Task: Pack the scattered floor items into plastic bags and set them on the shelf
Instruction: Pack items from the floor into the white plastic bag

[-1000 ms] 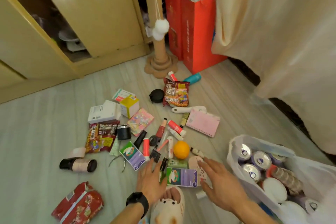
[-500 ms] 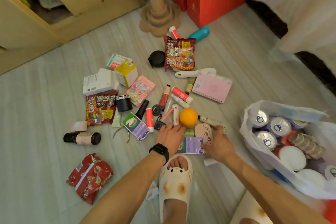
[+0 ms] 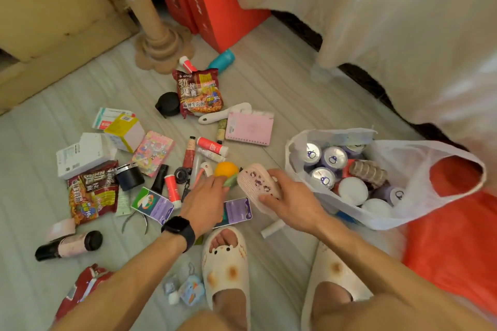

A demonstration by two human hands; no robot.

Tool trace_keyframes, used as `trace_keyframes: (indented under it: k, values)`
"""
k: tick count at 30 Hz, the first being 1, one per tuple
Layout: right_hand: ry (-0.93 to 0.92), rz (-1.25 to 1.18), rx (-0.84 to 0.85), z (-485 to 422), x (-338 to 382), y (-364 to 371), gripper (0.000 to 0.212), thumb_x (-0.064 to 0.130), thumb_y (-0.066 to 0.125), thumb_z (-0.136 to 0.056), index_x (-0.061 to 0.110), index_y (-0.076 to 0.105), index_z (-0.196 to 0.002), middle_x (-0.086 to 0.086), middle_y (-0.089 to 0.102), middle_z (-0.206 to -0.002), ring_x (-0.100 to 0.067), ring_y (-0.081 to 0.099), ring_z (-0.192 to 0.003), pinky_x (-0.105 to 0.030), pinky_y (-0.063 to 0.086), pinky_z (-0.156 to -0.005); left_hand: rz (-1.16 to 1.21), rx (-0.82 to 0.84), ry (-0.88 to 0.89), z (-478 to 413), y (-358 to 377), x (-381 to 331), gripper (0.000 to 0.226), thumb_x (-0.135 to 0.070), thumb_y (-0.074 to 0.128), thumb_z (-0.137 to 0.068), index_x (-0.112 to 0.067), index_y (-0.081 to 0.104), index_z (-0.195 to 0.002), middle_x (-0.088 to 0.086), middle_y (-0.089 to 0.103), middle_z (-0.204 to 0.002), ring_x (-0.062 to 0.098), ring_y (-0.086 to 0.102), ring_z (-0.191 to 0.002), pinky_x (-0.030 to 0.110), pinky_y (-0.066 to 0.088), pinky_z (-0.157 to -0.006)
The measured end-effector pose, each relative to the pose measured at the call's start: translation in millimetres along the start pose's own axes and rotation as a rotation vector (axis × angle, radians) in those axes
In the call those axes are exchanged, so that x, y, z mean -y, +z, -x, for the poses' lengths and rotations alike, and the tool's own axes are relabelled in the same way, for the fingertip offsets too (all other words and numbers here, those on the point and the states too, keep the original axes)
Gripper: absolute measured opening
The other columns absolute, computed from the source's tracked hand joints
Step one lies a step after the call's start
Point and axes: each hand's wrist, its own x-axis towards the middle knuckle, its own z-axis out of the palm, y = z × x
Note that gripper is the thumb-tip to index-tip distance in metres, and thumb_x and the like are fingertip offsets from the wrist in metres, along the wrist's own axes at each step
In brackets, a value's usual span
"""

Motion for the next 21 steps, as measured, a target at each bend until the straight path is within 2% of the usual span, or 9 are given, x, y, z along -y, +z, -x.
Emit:
trace_keyframes:
  k: [3, 5, 7, 9, 11, 14, 16, 18, 21]
  values:
    - [0.034, -0.447, -0.184, 51.7, -12.7, -47.5, 0.045, 0.038, 0.066, -0.091, 0.036, 0.047, -0.131, 0.014, 0.068, -0.112, -0.005, 0.067, -0.095, -0.028, 0.054, -0.081, 0.070, -0.160, 0.197, -6.0, -41.3, -44.4, 0.037, -0.034, 0.035, -0.103, -0.015, 0.050, -0.130, 0.004, 0.059, -0.118, 0.024, 0.054, -0.105, 0.042, 0.048, -0.087]
    - [0.121, -0.552, -0.407, 69.5, -36.9, -72.0, 0.047, 0.036, 0.065, -0.092, 0.031, 0.046, -0.134, 0.009, 0.066, -0.120, -0.011, 0.067, -0.100, -0.037, 0.057, -0.081, 0.026, -0.249, 0.388, -17.7, -65.4, -81.6, 0.037, -0.037, 0.034, -0.101, -0.017, 0.052, -0.126, 0.002, 0.060, -0.110, 0.022, 0.055, -0.096, 0.039, 0.049, -0.078]
    - [0.273, -0.426, -0.582, 79.0, -69.8, -96.4, 0.049, 0.035, 0.061, -0.094, 0.024, 0.042, -0.138, -0.001, 0.063, -0.128, -0.022, 0.066, -0.104, -0.044, 0.055, -0.083, -0.113, -0.326, 0.567, -34.5, -76.3, -128.3, 0.032, -0.035, 0.040, -0.099, -0.018, 0.055, -0.122, 0.000, 0.061, -0.104, 0.021, 0.056, -0.089, 0.036, 0.046, -0.071]
    - [0.430, -0.229, -0.636, 81.4, -102.6, -114.9, 0.048, 0.033, 0.057, -0.096, 0.020, 0.040, -0.139, -0.008, 0.061, -0.132, -0.032, 0.062, -0.109, -0.041, 0.049, -0.086, -0.266, -0.295, 0.687, -54.4, -73.0, -172.6, 0.028, -0.027, 0.047, -0.096, -0.017, 0.057, -0.120, 0.001, 0.063, -0.105, 0.022, 0.059, -0.091, 0.035, 0.046, -0.072]
    - [0.475, -0.130, -0.629, 81.3, -127.6, -124.9, 0.048, 0.029, 0.056, -0.096, 0.019, 0.039, -0.140, -0.012, 0.060, -0.133, -0.036, 0.060, -0.112, -0.043, 0.048, -0.087, -0.411, -0.164, 0.717, -77.3, -59.6, -206.8, 0.033, -0.015, 0.047, -0.093, -0.015, 0.053, -0.125, 0.004, 0.061, -0.115, 0.025, 0.058, -0.103, 0.038, 0.047, -0.083]
    - [0.441, -0.199, -0.552, 70.1, -152.9, -129.0, 0.048, 0.026, 0.057, -0.096, 0.022, 0.039, -0.141, -0.010, 0.058, -0.135, -0.034, 0.060, -0.112, -0.048, 0.051, -0.091, -0.498, 0.026, 0.605, -114.1, -37.6, -234.1, 0.036, -0.013, 0.044, -0.094, -0.013, 0.048, -0.130, 0.008, 0.057, -0.127, 0.028, 0.053, -0.116, 0.042, 0.044, -0.093]
    - [0.448, -0.250, -0.466, 60.4, -167.0, -128.9, 0.050, 0.028, 0.055, -0.097, 0.027, 0.038, -0.145, -0.009, 0.055, -0.139, -0.030, 0.059, -0.115, -0.049, 0.049, -0.097, -0.440, 0.112, 0.558, -130.1, -18.2, -240.4, 0.039, -0.022, 0.044, -0.097, -0.016, 0.045, -0.135, 0.008, 0.058, -0.130, 0.029, 0.052, -0.119, 0.042, 0.041, -0.095]
    - [0.460, -0.023, -0.371, 55.1, -179.4, -125.3, 0.053, 0.033, 0.051, -0.098, 0.025, 0.036, -0.149, -0.011, 0.046, -0.147, -0.031, 0.050, -0.128, -0.046, 0.039, -0.108, -0.369, 0.163, 0.547, -131.5, 2.0, -234.6, 0.047, -0.039, 0.036, -0.100, -0.023, 0.039, -0.144, 0.005, 0.056, -0.137, 0.029, 0.048, -0.126, 0.043, 0.036, -0.101]
    - [0.370, 0.226, -0.313, 57.5, -187.2, -110.3, 0.059, 0.039, 0.050, -0.098, 0.024, 0.031, -0.152, -0.014, 0.021, -0.160, -0.034, 0.024, -0.144, -0.042, 0.022, -0.117, -0.389, 0.249, 0.561, -120.8, 24.1, -215.2, 0.066, -0.060, 0.029, -0.097, -0.032, 0.016, -0.155, 0.002, 0.029, -0.158, 0.027, 0.022, -0.145, 0.048, 0.017, -0.116]
